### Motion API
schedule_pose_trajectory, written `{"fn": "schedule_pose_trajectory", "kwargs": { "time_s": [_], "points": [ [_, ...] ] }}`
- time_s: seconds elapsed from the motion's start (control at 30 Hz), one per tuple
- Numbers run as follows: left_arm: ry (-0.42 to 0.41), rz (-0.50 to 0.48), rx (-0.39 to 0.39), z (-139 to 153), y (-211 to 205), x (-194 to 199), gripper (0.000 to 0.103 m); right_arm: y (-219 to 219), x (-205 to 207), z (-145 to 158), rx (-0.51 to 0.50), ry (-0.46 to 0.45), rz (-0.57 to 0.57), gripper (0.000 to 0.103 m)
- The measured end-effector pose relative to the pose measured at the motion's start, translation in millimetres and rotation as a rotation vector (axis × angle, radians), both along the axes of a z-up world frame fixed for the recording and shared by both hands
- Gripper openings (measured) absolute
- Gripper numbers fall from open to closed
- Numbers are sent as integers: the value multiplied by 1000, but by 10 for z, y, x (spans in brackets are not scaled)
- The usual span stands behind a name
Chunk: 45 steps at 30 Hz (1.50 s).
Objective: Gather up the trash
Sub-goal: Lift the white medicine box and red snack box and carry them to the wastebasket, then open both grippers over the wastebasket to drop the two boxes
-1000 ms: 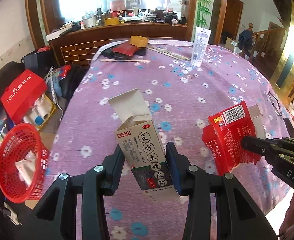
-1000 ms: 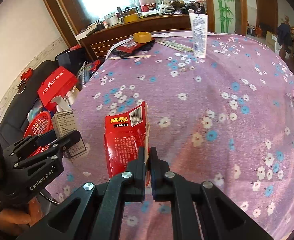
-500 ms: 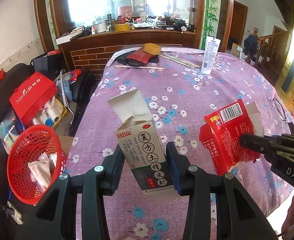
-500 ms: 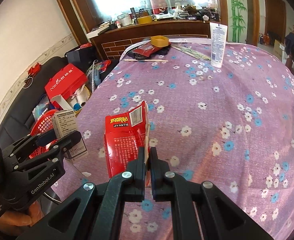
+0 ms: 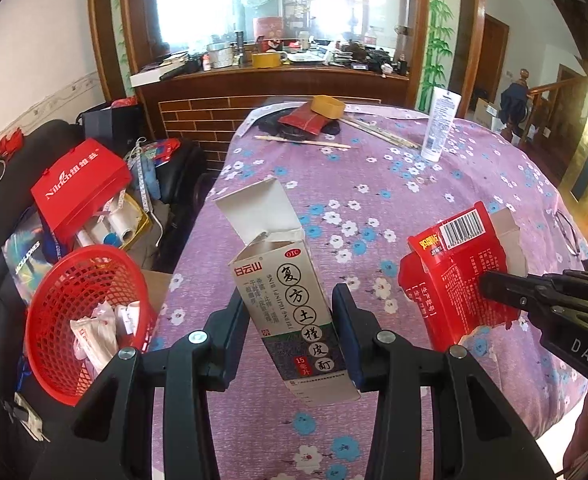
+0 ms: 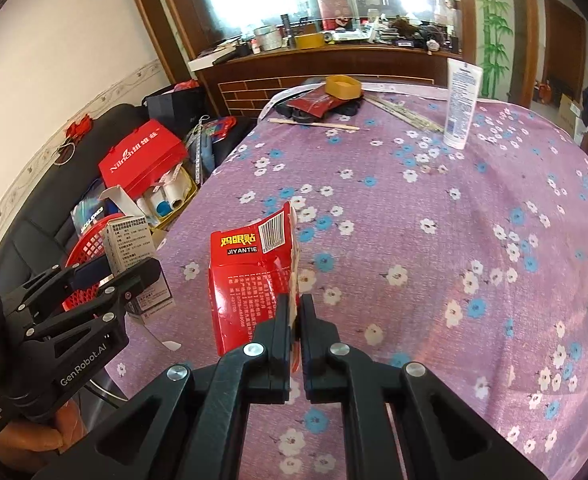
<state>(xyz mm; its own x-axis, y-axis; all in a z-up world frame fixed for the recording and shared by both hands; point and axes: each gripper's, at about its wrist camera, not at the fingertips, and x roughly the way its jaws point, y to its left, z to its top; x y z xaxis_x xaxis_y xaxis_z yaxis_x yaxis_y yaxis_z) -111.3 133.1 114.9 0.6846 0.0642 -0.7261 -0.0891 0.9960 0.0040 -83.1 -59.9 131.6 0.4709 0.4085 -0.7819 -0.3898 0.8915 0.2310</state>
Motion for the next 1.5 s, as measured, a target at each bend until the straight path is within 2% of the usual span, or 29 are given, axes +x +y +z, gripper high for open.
{"fn": "schedule_pose_trajectory", "kwargs": {
  "time_s": [0.5, 0.77, 1.13, 1.5],
  "points": [
    [-14, 164, -30, 38, 713, -191, 40, 602, 105, -24, -3, -1, 117, 5],
    [-25, 284, -44, 105, 1269, -376, 40, 1122, 227, -46, 29, 31, 202, 5],
    [-14, 446, -88, 95, 2060, -656, 40, 1995, 352, 71, 58, 17, 318, 6],
    [2, 486, -108, 34, 2345, -697, 40, 2615, 363, 13, 37, 25, 387, 6]
  ]
}}
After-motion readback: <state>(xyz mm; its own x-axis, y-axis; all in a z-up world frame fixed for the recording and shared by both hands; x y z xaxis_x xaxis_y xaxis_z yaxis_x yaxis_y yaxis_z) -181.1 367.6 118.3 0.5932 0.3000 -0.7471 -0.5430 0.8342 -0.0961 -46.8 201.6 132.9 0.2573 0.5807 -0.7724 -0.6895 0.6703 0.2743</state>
